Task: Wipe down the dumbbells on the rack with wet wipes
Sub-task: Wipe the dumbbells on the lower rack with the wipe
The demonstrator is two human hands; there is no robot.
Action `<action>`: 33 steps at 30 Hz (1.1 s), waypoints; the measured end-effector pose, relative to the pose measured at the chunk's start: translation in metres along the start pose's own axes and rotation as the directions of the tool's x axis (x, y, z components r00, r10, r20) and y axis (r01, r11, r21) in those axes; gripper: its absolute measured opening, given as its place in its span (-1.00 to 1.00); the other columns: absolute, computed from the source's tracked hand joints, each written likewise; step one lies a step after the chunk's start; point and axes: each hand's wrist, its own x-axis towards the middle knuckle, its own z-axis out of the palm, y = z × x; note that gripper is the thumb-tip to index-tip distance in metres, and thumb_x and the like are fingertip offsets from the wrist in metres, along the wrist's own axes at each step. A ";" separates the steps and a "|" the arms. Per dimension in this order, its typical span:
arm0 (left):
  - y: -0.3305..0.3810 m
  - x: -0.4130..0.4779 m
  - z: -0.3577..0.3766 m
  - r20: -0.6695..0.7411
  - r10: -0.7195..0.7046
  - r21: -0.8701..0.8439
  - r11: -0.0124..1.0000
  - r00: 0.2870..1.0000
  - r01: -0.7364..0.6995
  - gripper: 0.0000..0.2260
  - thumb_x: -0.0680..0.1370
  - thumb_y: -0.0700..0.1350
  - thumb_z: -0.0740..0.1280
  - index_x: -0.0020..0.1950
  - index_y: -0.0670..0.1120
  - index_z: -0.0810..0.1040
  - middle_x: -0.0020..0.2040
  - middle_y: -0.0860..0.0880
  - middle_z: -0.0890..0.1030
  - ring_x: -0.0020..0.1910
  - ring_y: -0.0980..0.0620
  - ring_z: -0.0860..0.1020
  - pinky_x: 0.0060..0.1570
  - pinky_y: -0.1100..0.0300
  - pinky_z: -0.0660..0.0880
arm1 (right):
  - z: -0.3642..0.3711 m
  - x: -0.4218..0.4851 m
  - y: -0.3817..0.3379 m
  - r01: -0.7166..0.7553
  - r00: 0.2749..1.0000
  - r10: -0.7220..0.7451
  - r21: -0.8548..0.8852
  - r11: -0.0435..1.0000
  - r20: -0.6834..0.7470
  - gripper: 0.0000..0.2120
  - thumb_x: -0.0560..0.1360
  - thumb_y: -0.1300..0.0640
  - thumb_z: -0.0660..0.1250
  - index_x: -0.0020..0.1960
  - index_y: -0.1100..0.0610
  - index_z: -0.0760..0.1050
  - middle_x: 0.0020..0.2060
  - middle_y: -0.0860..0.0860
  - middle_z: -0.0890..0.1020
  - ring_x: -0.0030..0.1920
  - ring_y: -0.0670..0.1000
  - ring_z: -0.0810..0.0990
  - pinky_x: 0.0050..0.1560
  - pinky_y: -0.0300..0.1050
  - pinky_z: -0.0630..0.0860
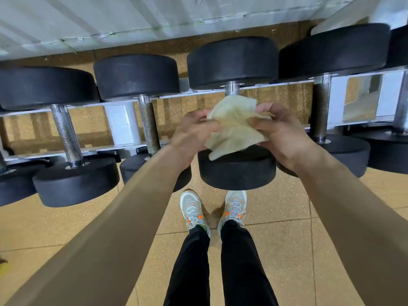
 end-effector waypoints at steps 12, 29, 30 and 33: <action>-0.024 0.025 0.024 -0.580 0.003 -0.164 0.979 0.815 -0.121 -0.90 0.66 -0.17 0.28 0.03 0.04 0.45 0.02 0.08 0.59 -0.05 0.11 0.57 0.08 0.35 0.45 | 0.019 0.040 0.009 -0.232 0.789 -0.154 -0.520 0.822 -0.595 -0.49 0.51 0.07 0.38 0.41 0.11 0.33 0.36 0.15 0.37 0.33 0.21 0.42 0.37 0.03 0.35; -0.060 0.017 0.068 -0.678 -0.039 -0.087 0.996 0.734 -0.027 -0.85 0.69 -0.04 0.17 0.13 -0.01 0.51 0.01 0.09 0.61 -0.05 0.00 0.52 -0.14 0.21 0.26 | 0.043 0.104 0.004 -0.247 0.956 0.215 0.150 0.957 0.202 -0.85 0.47 0.07 0.45 -0.13 0.15 0.56 -0.36 0.04 0.53 -0.44 0.03 0.58 -0.45 -0.14 0.54; -0.060 0.017 0.069 -0.684 -0.035 -0.090 0.995 0.728 -0.036 -0.84 0.69 -0.04 0.17 0.13 -0.03 0.51 0.00 0.08 0.62 -0.06 0.00 0.51 -0.16 0.21 0.24 | 0.044 0.102 0.005 -0.223 0.965 0.187 0.201 0.954 0.186 -0.88 0.51 0.09 0.41 -0.10 0.15 0.56 -0.36 0.03 0.53 -0.44 0.00 0.56 -0.45 -0.15 0.53; -0.056 0.014 0.070 -0.692 -0.046 -0.091 0.996 0.721 -0.024 -0.80 0.70 -0.01 0.15 0.17 -0.06 0.50 -0.04 0.07 0.59 -0.09 0.00 0.47 -0.16 0.22 0.22 | 0.050 0.088 0.011 -0.059 0.998 0.061 -0.101 0.993 0.014 -0.85 0.50 0.11 0.45 -0.02 0.18 0.56 -0.31 -0.01 0.62 -0.31 0.00 0.62 -0.36 -0.16 0.55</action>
